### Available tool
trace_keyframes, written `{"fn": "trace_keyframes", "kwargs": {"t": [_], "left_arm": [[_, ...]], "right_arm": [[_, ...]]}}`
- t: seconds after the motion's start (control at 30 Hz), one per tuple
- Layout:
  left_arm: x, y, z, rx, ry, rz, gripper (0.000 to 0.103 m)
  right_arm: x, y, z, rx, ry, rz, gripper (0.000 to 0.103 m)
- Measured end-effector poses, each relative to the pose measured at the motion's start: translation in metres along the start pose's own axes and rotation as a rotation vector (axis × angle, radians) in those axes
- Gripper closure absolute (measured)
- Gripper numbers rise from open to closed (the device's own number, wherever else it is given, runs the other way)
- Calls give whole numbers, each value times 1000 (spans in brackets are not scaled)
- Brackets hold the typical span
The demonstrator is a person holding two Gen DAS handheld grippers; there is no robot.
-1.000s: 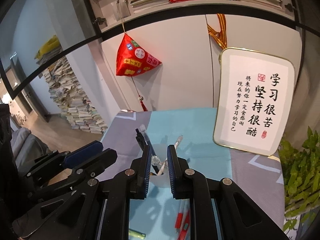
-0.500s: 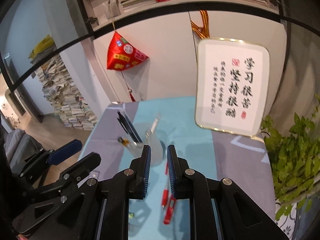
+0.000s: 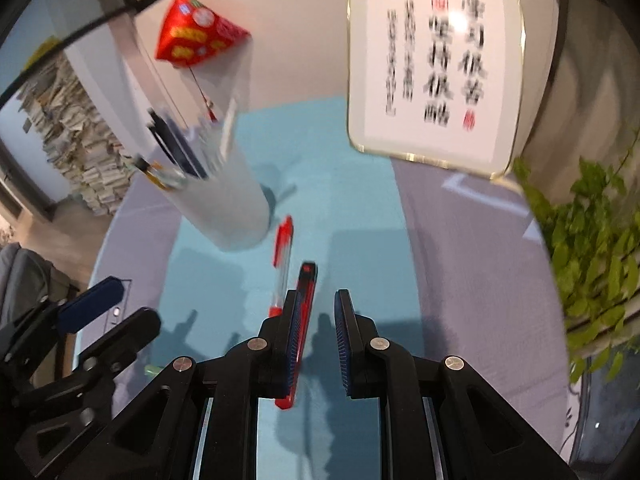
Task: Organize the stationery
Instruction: 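Grasp the red marker with the right tool while the left tool grasps the red clicky pen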
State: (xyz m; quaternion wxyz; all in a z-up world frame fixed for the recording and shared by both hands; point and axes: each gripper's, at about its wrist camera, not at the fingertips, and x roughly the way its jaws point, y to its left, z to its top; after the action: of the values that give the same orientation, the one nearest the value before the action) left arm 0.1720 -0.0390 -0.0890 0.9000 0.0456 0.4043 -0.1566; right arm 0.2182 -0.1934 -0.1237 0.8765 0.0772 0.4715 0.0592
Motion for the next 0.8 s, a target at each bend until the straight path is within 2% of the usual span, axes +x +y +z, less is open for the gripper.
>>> {"fn": "trace_keyframes", "kwargs": {"t": [0.2,0.5,0.8], "left_arm": [[9,8,-4,-15,22,9,62],[20,19,-6,-35,44,8,62],[32,19,-4,-29,67,3,62]], "right_arm": [[26,-1,4,24,49,-8,86],[47,0,10,49,73,-3,86],[66,11,10,-4,89,-49,86]]}}
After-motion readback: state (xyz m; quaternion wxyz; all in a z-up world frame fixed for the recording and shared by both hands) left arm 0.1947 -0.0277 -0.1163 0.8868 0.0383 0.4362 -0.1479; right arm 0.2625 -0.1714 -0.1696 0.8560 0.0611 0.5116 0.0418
